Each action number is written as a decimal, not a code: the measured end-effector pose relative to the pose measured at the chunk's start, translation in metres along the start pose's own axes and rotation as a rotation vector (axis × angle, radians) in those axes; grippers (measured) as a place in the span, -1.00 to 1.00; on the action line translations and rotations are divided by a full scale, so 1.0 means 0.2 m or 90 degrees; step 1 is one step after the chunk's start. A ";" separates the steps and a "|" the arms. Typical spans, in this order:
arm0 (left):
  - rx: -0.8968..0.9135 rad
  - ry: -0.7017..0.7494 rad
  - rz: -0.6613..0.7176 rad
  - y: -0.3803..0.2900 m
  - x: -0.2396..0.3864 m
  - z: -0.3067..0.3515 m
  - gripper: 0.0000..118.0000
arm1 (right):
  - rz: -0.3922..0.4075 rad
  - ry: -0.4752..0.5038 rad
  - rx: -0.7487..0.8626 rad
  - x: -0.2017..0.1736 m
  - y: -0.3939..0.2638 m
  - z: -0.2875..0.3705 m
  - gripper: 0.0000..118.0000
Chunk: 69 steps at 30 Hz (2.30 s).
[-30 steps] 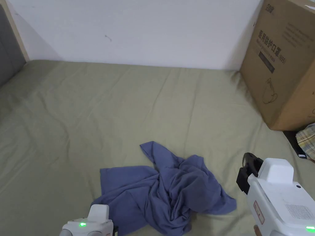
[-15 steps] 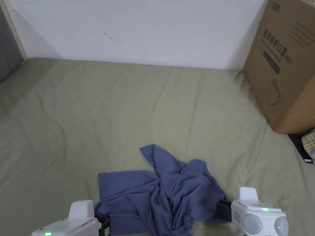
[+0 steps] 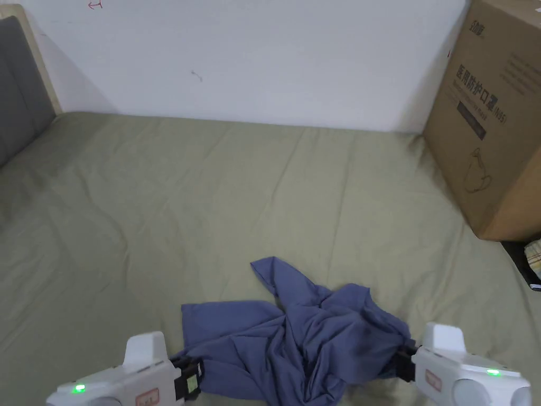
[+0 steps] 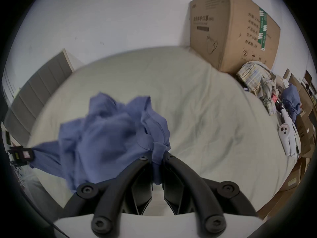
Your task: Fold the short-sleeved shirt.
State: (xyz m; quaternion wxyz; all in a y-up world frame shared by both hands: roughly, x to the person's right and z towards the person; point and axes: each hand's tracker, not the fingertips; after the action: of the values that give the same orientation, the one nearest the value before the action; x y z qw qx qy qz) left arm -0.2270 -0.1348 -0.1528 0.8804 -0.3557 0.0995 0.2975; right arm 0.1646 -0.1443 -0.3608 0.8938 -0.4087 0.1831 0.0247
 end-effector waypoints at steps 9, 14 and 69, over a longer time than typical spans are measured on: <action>0.133 -0.024 0.008 0.64 -0.03 0.21 -0.94 | -0.039 0.077 0.159 0.04 0.44 0.54 -0.89; 0.213 0.025 -0.061 1.06 0.09 0.36 -0.94 | -0.030 0.070 0.261 0.01 0.74 0.73 -0.90; 0.129 0.230 -0.123 0.70 -0.44 -0.05 -0.95 | 0.047 -0.075 0.135 -0.13 0.25 -0.03 -0.90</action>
State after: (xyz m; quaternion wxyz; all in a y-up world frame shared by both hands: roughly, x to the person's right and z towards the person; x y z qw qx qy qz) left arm -0.3813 -0.1022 -0.2059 0.9038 -0.3210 0.2504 0.1321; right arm 0.1296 -0.1128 -0.3922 0.9397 -0.3028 0.1465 0.0620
